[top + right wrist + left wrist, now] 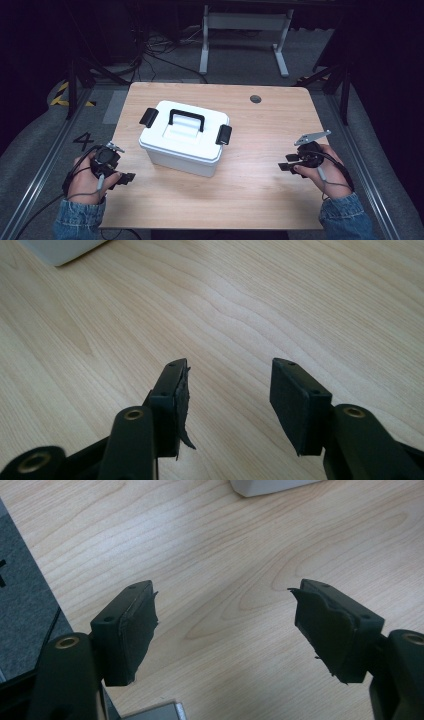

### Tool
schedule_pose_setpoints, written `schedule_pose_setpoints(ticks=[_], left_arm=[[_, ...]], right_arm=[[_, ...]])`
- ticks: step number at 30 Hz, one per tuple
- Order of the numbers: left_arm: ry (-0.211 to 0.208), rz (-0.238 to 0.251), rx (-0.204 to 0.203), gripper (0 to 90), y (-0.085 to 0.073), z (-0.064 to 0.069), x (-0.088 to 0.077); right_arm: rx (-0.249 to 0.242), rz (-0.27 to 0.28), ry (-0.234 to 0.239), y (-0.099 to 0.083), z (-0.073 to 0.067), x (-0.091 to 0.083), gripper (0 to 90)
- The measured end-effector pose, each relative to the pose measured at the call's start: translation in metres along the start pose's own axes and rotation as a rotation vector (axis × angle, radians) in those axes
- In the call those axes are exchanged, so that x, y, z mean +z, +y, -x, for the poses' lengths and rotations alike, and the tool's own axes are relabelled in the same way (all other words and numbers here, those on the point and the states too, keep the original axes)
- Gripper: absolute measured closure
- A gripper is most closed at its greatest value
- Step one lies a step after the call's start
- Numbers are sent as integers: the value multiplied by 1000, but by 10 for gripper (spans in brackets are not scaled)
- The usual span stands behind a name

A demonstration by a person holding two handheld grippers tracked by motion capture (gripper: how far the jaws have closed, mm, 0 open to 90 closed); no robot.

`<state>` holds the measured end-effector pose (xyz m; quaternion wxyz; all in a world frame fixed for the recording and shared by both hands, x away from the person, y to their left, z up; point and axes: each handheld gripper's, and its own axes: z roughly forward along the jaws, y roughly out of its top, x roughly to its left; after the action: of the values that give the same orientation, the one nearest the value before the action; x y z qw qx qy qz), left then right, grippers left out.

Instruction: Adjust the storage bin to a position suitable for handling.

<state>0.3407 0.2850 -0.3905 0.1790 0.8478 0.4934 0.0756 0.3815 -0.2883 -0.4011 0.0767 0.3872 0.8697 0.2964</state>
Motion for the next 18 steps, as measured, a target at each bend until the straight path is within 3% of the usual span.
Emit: schedule_pose_setpoints(ticks=[13, 18], left_arm=[[-36, 80, -2, 222, 0, 2, -7], [-20, 109, -13, 233, -4, 3, -9]], right_arm=[[-56, 93, 39, 24, -14, -13, 530], [-105, 125, 80, 52, -27, -22, 538]])
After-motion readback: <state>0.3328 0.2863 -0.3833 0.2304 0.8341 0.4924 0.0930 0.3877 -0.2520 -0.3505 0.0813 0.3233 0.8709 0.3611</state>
